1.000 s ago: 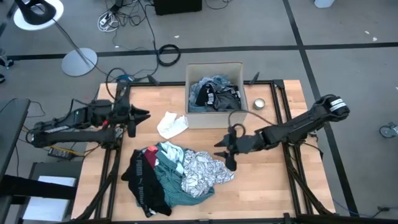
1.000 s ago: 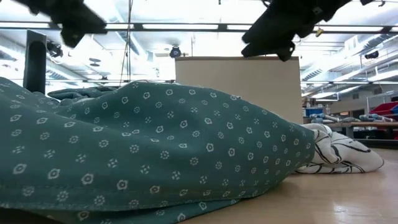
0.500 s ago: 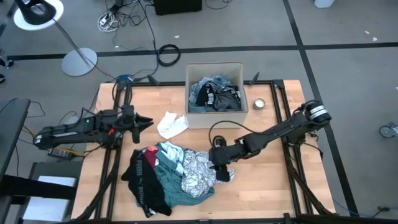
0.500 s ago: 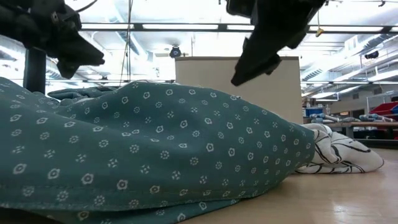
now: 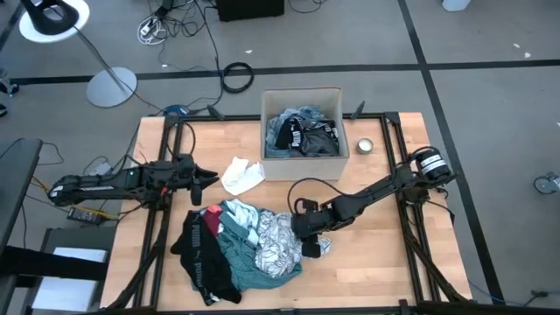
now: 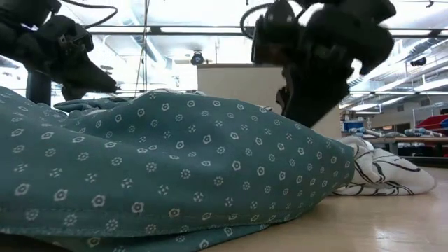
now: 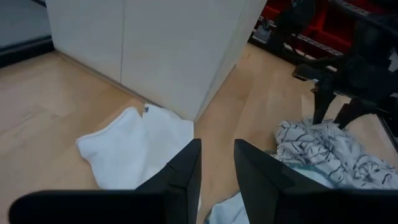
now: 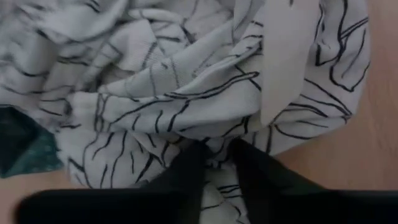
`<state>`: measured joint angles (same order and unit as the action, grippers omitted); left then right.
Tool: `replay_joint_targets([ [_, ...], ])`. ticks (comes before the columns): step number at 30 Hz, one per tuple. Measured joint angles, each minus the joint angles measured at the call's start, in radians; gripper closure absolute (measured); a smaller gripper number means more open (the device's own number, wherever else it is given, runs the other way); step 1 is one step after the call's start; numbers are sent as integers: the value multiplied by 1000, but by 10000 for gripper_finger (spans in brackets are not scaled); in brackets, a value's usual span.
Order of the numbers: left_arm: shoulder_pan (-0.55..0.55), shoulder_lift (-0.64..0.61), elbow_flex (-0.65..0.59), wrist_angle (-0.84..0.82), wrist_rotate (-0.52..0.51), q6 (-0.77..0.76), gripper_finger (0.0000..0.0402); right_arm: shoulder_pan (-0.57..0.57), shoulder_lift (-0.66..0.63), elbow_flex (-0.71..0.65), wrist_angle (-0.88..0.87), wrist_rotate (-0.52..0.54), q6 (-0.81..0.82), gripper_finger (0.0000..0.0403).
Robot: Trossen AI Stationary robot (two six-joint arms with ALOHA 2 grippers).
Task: Sort clothes
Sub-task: Put the white patterned shirt into the bin
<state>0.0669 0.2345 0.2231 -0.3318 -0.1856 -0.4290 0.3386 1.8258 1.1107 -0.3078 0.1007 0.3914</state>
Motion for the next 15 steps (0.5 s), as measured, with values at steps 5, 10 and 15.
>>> replay_joint_targets([
  [5,0,0,-18,-2,0,-47,300,-6,-2,0,-14,3,-36,391],
  [10,0,1,-19,0,1,-51,300,-6,-96,29,-98,72,-48,397],
  [15,0,1,-19,5,1,-61,300,-6,-192,129,-244,170,-79,399],
])
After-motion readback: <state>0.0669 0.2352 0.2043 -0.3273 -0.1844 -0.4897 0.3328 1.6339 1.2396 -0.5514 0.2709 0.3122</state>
